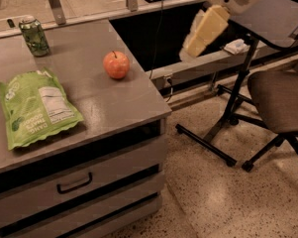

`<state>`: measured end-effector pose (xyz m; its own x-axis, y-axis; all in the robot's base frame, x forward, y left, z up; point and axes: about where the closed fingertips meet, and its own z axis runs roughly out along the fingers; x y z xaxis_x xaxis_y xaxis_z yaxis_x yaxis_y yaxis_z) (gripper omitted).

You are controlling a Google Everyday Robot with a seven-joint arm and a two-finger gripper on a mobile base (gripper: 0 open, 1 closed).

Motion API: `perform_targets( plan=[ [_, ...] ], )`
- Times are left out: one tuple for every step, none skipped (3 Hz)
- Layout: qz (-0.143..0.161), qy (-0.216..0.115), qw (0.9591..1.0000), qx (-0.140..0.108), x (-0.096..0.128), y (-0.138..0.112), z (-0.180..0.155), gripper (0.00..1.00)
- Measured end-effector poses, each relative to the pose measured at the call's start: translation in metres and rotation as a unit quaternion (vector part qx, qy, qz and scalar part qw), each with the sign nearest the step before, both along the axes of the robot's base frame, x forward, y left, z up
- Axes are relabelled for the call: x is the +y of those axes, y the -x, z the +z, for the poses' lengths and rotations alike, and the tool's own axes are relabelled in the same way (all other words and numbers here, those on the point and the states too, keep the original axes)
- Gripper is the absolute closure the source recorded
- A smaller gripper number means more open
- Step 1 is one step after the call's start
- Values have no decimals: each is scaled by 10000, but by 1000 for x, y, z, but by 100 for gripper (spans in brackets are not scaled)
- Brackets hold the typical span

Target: Move apple near green can

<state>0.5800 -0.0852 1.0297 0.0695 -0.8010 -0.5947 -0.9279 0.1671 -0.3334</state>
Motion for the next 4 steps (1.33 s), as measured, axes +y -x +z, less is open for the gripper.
perform_targets(
  plan=[
    [334,-917,9952,63,50,-44,-1,0],
    [456,-1395,9886,321,105,-85,-29,0],
    [457,-1395,9886,322,105,-85,-29,0],
    [484,-1612,9847,457,111,-86,-54,0]
  ],
)
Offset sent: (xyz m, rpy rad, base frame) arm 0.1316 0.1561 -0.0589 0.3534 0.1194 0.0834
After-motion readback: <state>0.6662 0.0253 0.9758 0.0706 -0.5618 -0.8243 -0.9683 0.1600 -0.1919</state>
